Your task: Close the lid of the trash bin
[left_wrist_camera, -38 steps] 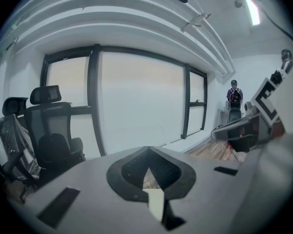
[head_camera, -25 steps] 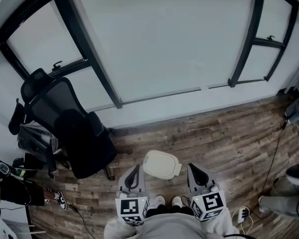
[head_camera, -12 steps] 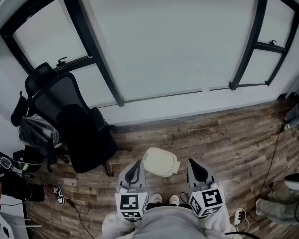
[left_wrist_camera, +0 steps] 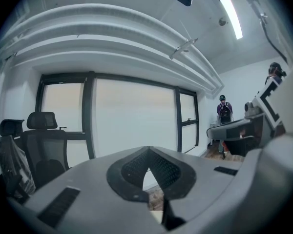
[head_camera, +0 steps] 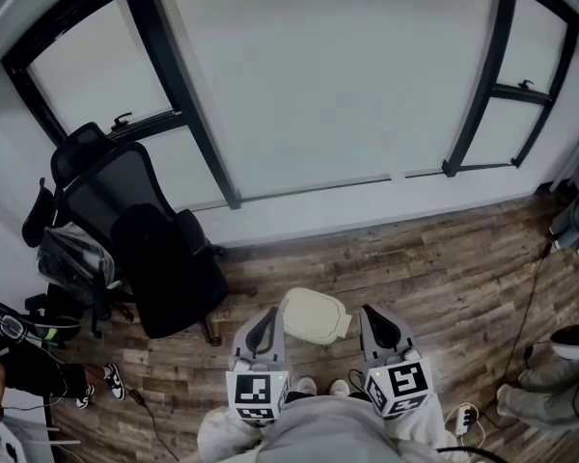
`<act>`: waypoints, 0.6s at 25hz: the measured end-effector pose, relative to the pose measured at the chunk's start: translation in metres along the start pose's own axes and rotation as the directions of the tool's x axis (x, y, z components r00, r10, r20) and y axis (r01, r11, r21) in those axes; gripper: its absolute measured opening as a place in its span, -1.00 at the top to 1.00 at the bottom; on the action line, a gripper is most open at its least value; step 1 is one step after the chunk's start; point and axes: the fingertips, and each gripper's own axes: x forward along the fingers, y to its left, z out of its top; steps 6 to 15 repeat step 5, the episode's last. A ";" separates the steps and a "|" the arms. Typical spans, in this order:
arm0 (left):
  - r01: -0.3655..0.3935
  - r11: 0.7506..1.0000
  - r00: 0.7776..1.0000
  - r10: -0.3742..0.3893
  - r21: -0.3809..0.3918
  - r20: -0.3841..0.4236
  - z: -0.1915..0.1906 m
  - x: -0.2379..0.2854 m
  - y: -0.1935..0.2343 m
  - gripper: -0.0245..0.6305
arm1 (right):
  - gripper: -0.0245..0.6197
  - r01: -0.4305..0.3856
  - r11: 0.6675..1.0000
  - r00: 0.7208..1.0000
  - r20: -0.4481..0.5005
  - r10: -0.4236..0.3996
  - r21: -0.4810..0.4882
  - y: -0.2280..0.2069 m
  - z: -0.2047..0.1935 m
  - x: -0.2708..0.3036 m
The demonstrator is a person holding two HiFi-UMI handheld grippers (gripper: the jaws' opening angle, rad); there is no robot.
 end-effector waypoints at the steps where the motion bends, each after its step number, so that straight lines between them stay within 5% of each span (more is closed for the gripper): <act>1: -0.001 1.000 1.000 0.001 -0.001 -0.002 -0.001 -0.001 0.002 0.90 | 0.85 0.000 1.000 1.000 0.000 0.000 -0.004 0.002 0.001 0.000; 15: 0.002 1.000 1.000 -0.002 -0.006 -0.010 -0.006 -0.007 0.010 0.90 | 0.85 0.002 1.000 1.000 -0.005 -0.002 -0.018 0.011 0.004 0.001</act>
